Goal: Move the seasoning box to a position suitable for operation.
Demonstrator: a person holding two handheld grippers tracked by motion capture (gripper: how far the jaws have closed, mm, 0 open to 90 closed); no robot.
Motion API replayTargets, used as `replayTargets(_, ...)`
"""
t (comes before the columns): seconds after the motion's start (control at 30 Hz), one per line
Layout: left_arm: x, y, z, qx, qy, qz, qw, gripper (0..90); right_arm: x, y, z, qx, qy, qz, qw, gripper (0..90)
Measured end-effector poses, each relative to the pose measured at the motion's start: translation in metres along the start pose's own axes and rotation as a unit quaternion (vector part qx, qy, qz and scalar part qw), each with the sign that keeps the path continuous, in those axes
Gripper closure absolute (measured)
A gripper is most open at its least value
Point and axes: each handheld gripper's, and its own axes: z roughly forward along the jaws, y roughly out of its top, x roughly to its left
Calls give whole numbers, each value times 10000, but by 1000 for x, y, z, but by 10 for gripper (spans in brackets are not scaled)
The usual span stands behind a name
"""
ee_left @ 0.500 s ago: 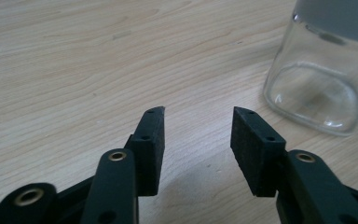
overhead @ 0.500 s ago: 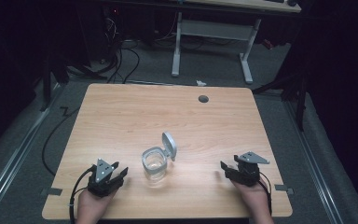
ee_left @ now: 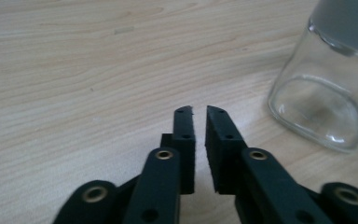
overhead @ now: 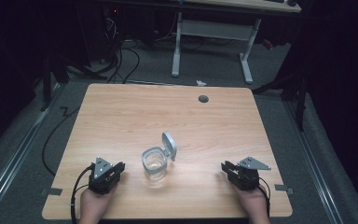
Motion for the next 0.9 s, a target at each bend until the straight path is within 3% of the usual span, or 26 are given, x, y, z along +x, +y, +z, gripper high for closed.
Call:
replayTargets(0.03, -1, 1, 2, -28, -13, 5, 10000, 886, 3, -4, -2, -21, 85, -105, 9999, 836)
replayTargets(0.1, -7, 5, 6, -90, -64, -36, 9999, 900, 6, -8, -4, -20, 42, -208, 9998, 869)
replayTargets(0.33, -20, 7, 22, -122, -228, 27, 9997, 900, 9, -11, -1, -164, 282, -25, 9995, 886)
replayTargets(0.43, -27, 7, 31, -199, -341, 70, 9992, 900, 11, -11, -1, -134, 226, -114, 9996, 892)
replayTargets(0.57, -35, 4, 42, -98, -389, 125, 9991, 900, 11, -11, -4, -192, 192, -121, 9996, 889)
replayTargets(0.9, -47, -1, 44, 1, -514, 248, 9984, 900, 14, -10, -5, -203, 165, -193, 9995, 886)
